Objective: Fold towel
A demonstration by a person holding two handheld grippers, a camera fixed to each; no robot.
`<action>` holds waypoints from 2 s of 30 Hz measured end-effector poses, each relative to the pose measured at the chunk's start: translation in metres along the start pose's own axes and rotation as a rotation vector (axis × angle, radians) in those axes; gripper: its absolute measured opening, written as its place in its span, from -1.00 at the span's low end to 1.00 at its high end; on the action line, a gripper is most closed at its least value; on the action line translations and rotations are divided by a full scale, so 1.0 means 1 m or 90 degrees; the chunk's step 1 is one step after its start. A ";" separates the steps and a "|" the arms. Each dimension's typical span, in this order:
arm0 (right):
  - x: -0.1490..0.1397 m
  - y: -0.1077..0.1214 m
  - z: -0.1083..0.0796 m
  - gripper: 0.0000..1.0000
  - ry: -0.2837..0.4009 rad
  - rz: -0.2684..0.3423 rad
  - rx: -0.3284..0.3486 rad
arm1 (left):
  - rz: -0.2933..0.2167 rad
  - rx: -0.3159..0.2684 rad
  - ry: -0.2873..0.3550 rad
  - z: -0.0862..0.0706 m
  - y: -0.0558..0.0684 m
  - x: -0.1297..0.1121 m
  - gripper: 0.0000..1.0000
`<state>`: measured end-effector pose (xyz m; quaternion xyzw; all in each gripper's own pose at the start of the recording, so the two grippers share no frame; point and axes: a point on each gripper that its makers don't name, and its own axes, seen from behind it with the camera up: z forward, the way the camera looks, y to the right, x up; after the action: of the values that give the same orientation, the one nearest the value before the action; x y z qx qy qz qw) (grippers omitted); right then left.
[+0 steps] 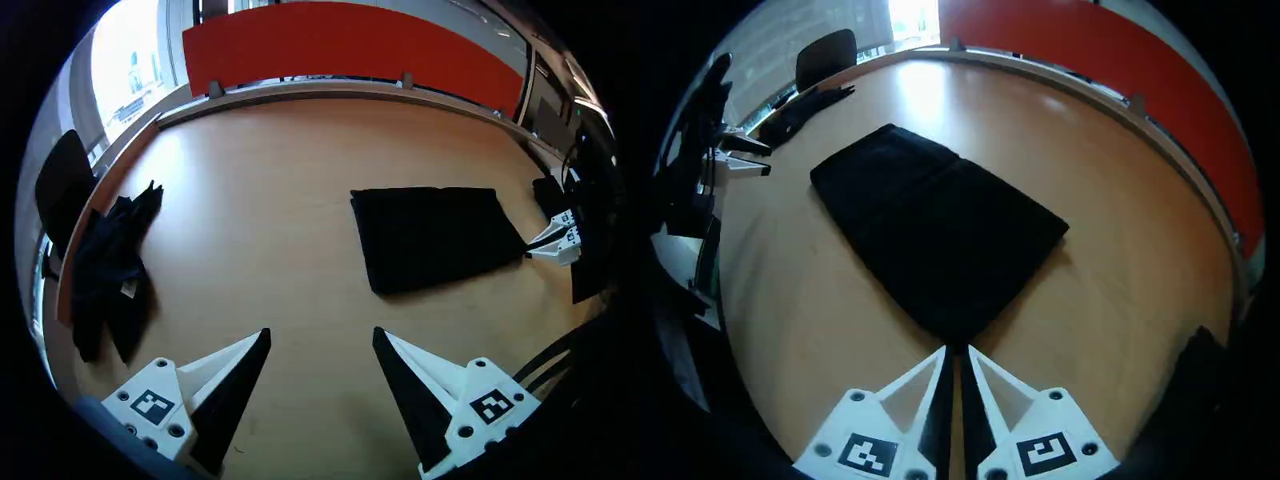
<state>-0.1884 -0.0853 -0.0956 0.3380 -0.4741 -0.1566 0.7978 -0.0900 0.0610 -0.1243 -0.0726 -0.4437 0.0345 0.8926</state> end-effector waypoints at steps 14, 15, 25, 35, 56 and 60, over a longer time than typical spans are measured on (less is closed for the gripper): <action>0.018 0.001 -0.018 -0.90 0.030 0.010 -0.020 | 0.004 0.003 0.000 -0.001 -0.004 0.001 0.88; 0.020 0.002 -0.021 -0.90 0.033 0.009 -0.022 | 0.004 0.004 0.001 -0.001 -0.004 0.002 0.88; 0.054 0.015 -0.052 -0.90 0.071 -0.019 -0.059 | 0.003 0.007 0.007 -0.002 -0.006 0.005 0.88; 0.085 0.034 -0.084 -0.90 0.108 -0.045 -0.098 | 0.002 0.010 0.014 -0.003 -0.006 0.011 0.88; 0.110 0.058 -0.133 -0.90 0.146 -0.079 -0.148 | 0.005 0.013 0.021 -0.004 -0.002 0.017 0.88; 0.109 0.059 -0.134 -0.90 0.146 -0.077 -0.147 | 0.003 0.012 0.021 -0.004 -0.002 0.016 0.88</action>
<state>-0.0227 -0.0523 -0.0276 0.2877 -0.3374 -0.2182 0.8693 -0.0769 0.0610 -0.1134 -0.0657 -0.4285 0.0397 0.9003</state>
